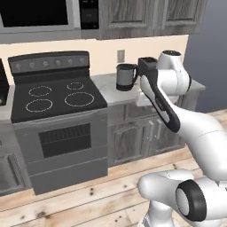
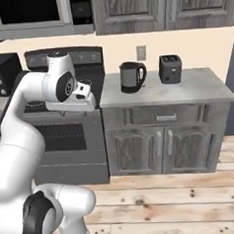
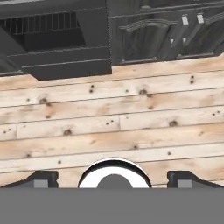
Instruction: Navigate to the toaster.
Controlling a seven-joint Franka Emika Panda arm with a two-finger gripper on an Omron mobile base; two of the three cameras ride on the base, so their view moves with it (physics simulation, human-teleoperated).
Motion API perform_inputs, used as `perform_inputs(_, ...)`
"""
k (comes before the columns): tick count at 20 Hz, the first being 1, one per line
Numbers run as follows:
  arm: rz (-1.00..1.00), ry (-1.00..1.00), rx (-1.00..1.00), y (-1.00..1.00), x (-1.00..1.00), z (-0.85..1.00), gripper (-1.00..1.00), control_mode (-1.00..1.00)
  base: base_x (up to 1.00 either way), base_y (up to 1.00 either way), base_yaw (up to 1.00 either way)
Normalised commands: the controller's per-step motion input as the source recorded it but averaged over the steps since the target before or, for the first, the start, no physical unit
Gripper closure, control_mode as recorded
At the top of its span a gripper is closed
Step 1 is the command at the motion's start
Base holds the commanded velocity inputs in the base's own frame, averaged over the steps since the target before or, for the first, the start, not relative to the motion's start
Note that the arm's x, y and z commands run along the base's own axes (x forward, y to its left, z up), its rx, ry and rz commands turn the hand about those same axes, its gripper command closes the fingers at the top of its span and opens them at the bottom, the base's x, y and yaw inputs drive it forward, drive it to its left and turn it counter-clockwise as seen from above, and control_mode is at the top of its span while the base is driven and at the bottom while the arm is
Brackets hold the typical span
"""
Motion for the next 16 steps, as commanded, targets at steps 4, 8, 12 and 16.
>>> perform_inputs(4, 0.0, 0.0, 0.0, 0.0, 0.0, 0.0, -1.0, 1.0, 0.57, -0.86, 0.12)
perform_inputs(8, 0.0, 0.0, 0.0, 0.0, 0.0, 0.0, -1.0, 1.0, 0.66, -1.0, 0.13)
perform_inputs(12, 0.0, 0.0, 0.0, 0.0, 0.0, 0.0, -1.0, 1.0, 0.62, -0.97, 0.14)
perform_inputs(16, 0.0, 0.0, 0.0, 0.0, 0.0, 0.0, -1.0, 1.0, 0.69, -0.99, 0.13)
